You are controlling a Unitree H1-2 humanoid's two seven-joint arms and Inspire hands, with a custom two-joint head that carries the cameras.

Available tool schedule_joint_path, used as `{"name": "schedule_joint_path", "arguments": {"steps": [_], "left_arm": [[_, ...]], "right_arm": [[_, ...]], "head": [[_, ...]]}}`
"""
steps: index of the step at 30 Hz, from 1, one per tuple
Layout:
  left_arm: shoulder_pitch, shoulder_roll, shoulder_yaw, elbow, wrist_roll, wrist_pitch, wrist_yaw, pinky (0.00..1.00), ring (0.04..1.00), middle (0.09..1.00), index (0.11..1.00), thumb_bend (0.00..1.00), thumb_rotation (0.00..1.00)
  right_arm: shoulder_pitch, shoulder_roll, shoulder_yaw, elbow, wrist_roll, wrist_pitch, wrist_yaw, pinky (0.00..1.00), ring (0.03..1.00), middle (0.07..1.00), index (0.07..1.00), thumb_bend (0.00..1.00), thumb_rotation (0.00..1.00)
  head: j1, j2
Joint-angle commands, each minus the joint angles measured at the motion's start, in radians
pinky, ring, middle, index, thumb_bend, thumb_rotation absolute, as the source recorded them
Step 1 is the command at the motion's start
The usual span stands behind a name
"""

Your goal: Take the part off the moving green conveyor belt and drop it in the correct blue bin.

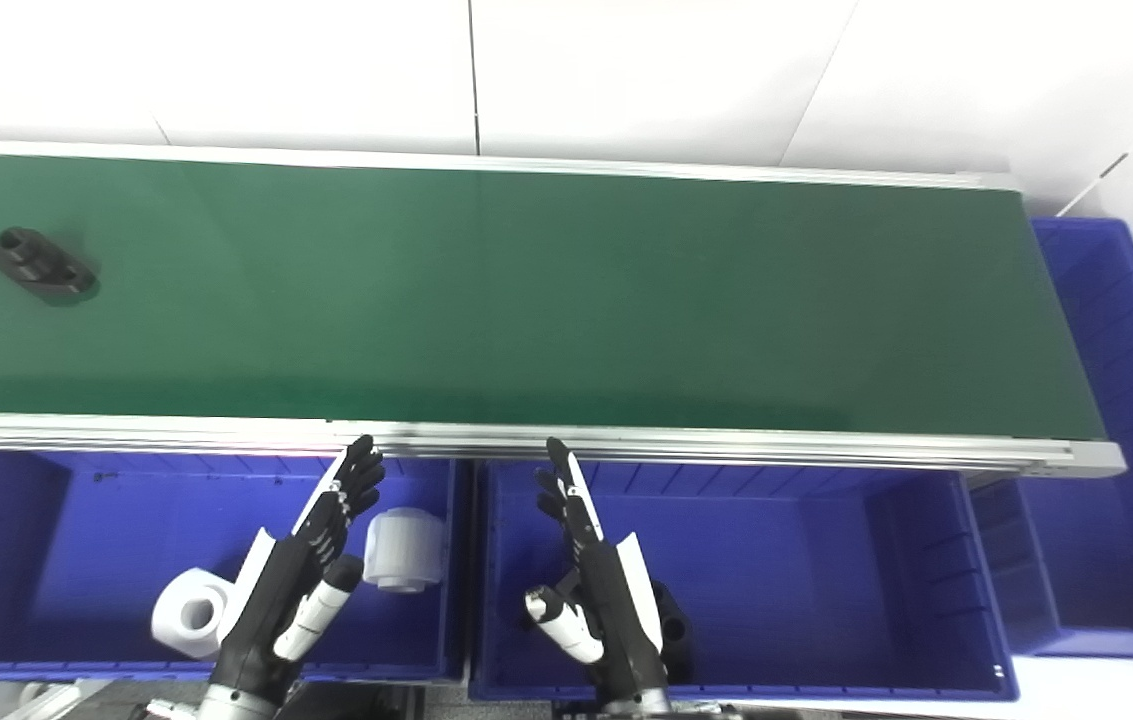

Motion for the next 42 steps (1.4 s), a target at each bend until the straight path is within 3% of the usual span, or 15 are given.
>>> {"name": "schedule_joint_path", "arguments": {"steps": [1, 4, 11, 14, 23, 42], "left_arm": [[-0.001, -0.001, -0.003, -0.012, 0.000, -0.038, -0.003, 0.94, 0.947, 0.965, 0.970, 0.68, 0.90], [-0.007, -0.002, -0.004, 0.009, -0.004, -0.056, 0.001, 0.94, 0.944, 0.964, 0.970, 0.67, 0.89], [-0.029, -0.013, -0.013, 0.081, 0.009, -0.071, 0.025, 0.89, 0.926, 0.940, 0.957, 0.71, 0.90], [-0.035, -0.019, -0.022, 0.099, 0.009, -0.071, 0.036, 0.88, 0.915, 0.935, 0.942, 0.71, 0.89], [-0.041, -0.010, -0.041, 0.110, 0.017, -0.071, 0.071, 0.84, 0.895, 0.921, 0.926, 0.72, 0.91], [-0.032, -0.016, -0.051, 0.096, 0.031, -0.071, 0.078, 0.83, 0.890, 0.908, 0.917, 0.71, 0.89]], "right_arm": [[0.007, 0.014, 0.007, 0.015, -0.007, -0.046, 0.015, 0.90, 0.950, 1.000, 1.000, 0.94, 0.96], [0.004, 0.013, 0.008, 0.025, 0.001, -0.045, 0.014, 0.90, 0.949, 1.000, 1.000, 0.94, 0.96], [-0.020, -0.005, 0.016, 0.081, 0.038, -0.047, 0.004, 0.90, 0.955, 1.000, 1.000, 0.94, 0.95], [-0.030, -0.013, 0.017, 0.097, 0.043, -0.047, -0.004, 0.90, 0.953, 1.000, 1.000, 0.95, 0.96], [-0.029, -0.023, 0.025, 0.090, 0.059, -0.047, -0.002, 0.91, 0.962, 1.000, 1.000, 0.94, 0.95], [-0.020, -0.033, 0.018, 0.068, 0.062, -0.047, 0.005, 0.91, 0.967, 1.000, 1.000, 0.96, 0.95]], "head": [[0.001, -0.006], [0.006, -0.026], [0.078, -0.136], [0.093, -0.156], [0.103, -0.164], [0.125, -0.137]]}}
